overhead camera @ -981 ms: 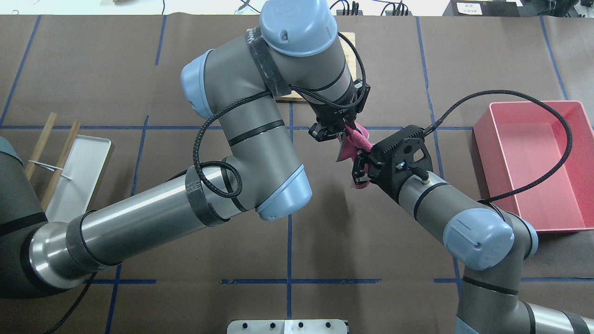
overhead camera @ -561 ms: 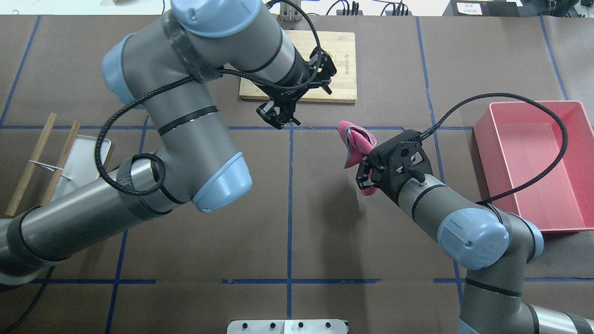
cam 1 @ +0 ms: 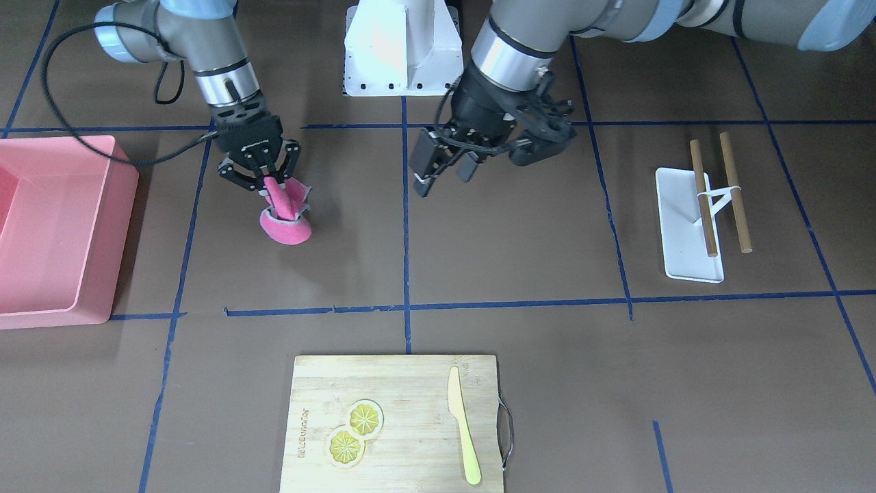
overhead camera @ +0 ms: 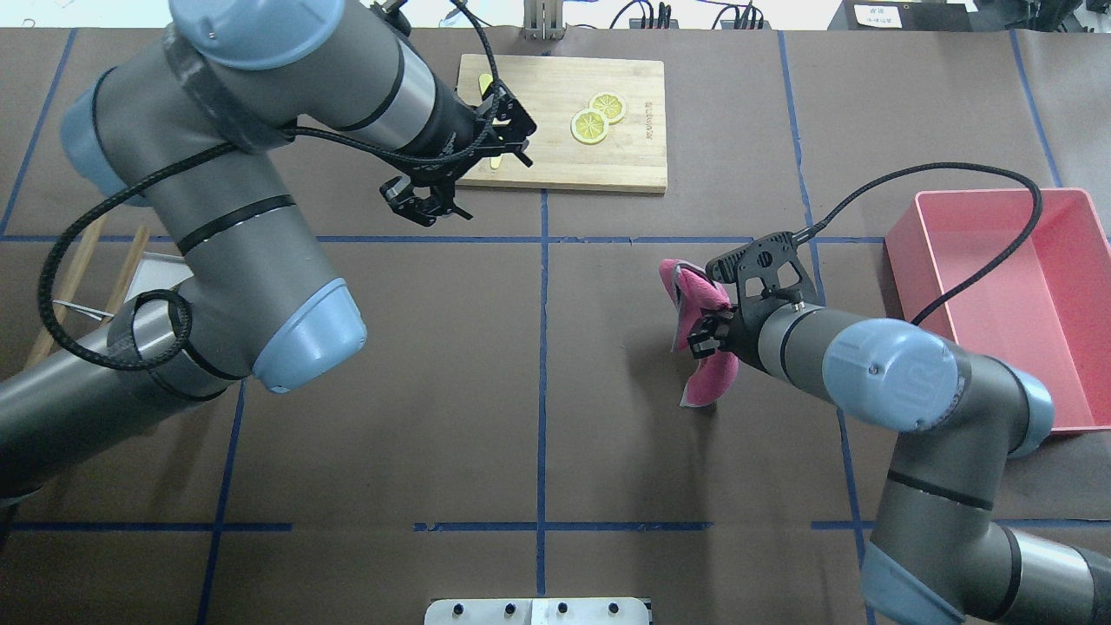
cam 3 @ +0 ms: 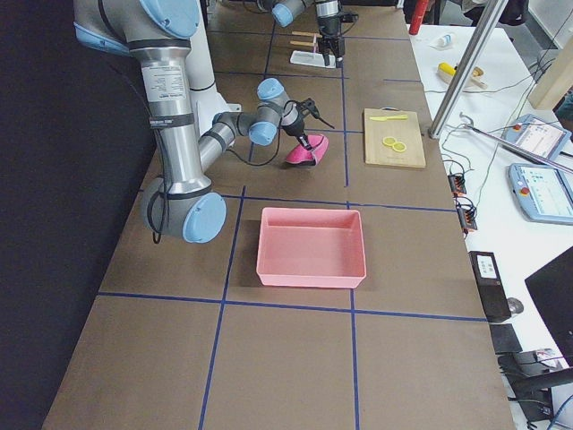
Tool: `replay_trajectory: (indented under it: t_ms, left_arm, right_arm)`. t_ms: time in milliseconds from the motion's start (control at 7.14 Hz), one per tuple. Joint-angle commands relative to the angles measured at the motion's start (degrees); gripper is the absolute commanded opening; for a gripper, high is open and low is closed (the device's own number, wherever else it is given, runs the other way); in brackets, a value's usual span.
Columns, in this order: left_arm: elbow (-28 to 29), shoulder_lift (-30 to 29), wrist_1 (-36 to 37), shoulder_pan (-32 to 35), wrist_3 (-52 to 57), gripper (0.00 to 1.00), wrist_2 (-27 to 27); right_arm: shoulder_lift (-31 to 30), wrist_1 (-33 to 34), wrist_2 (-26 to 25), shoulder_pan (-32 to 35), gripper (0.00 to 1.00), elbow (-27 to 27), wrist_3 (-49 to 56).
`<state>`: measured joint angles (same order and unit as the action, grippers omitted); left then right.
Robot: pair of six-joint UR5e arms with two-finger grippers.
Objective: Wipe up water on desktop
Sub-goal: 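Open the left gripper and withdraw it while the right gripper holds the cloth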
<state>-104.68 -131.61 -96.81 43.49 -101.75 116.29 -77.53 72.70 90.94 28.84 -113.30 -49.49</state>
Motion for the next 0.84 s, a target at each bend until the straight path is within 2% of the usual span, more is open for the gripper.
replay_trajectory:
  t_ms: [0,140,280,701]
  left_arm:
    - [-2.98,6.24,0.39,4.55,7.05,0.83,4.17]
    - [-4.73,8.97,0.48,6.94,11.62,0.83,5.77]
    - [-5.27,10.31,0.65,8.96,12.79,0.83,6.74]
    - [-7.99,16.02,3.09,12.23,19.54,0.83,6.93]
  right_arm:
    - [1.14,12.59,9.14,2.71,0.00,1.15,-0.43]
    - [5.33,14.04,13.52,2.63,0.00,4.46,-2.78]
    - [10.68,14.31,18.09,1.93,0.00,9.02,-10.72]
    - [25.97,13.44,18.57,-1.49,0.00,20.19,-22.89]
